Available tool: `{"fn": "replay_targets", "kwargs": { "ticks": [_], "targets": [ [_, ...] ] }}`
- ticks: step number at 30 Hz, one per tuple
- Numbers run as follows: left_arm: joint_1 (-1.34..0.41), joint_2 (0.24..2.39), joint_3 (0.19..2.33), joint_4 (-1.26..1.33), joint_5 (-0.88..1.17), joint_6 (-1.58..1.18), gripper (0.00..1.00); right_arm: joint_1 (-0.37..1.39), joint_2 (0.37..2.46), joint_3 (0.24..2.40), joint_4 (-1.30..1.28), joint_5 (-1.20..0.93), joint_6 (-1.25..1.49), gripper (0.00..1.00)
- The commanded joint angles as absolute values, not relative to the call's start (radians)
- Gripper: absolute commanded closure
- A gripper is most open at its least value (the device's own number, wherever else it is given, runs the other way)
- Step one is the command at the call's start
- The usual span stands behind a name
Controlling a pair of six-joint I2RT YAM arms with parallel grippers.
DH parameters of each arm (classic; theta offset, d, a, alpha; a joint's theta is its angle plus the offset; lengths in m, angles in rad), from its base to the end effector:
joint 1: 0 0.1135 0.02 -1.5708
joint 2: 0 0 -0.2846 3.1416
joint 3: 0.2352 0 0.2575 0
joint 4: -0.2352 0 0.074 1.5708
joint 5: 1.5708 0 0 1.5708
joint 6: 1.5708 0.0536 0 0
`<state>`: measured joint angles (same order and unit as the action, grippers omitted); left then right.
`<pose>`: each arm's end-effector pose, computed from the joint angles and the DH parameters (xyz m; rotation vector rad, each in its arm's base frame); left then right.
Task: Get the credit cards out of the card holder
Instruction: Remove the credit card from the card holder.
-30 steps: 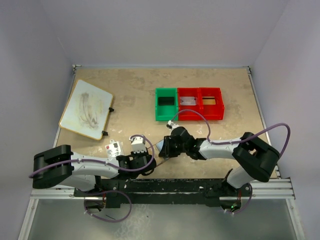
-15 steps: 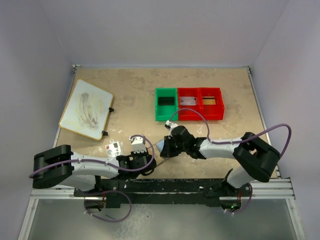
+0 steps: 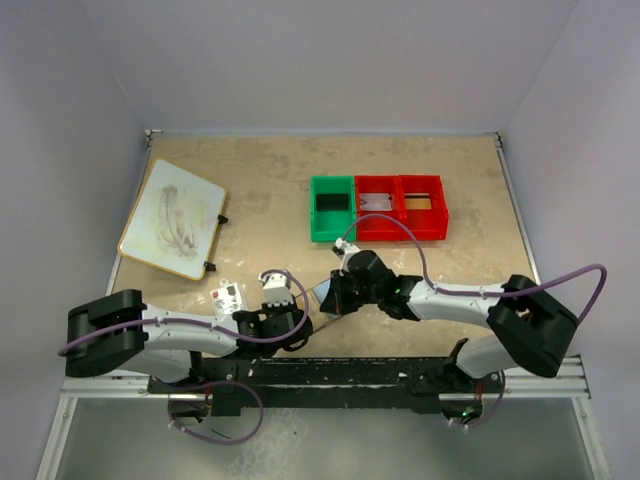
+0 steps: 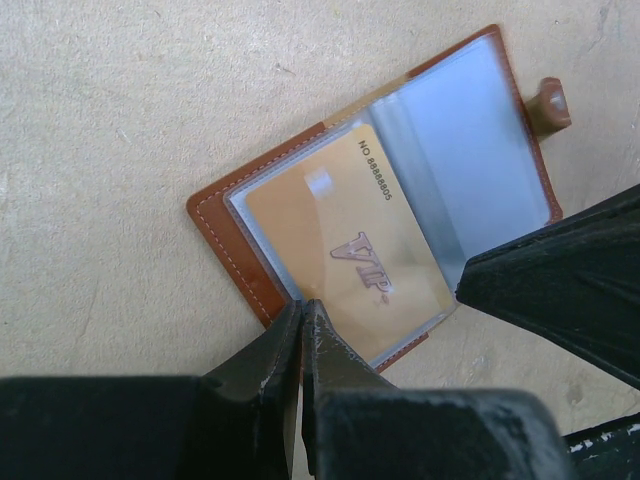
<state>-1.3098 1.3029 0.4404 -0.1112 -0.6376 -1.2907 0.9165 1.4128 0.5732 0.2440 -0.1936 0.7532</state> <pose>0.0873 -0.2033 0.1400 -0.2149 2.3382 -0.4867 0.1695 0.2379 0.1772 -0.3182 2.3764 1.0972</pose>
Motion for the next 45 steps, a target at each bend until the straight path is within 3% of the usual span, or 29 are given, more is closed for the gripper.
{"fn": "replay_targets", "kwargs": {
  "ticks": [1,5,9,12,34,45],
  "targets": [
    [-1.317,1.335,0.411,-0.187,-0.543,-1.292,1.00,0.923,1.378,0.568,0.245,-0.189,0.777,1.00],
    [-1.318,1.334,0.410,-0.189,-0.543,-1.292,1.00,0.917,1.382,0.562,0.246,-0.187,0.783,1.00],
    [-1.318,1.332,0.410,-0.189,-0.546,-1.292,1.00,0.917,1.403,0.566,0.236,-0.195,0.785,0.75],
    [-1.318,1.332,0.412,-0.189,-0.545,-1.291,1.00,0.916,1.427,0.554,0.232,-0.192,0.795,0.69],
    [-1.318,1.341,0.418,-0.185,-0.538,-1.285,1.00,0.913,1.442,0.503,0.416,-0.292,0.850,0.73],
    [-1.318,1.344,0.417,-0.179,-0.537,-1.281,1.00,0.908,1.462,0.407,0.665,-0.311,1.020,0.79]
  ]
}}
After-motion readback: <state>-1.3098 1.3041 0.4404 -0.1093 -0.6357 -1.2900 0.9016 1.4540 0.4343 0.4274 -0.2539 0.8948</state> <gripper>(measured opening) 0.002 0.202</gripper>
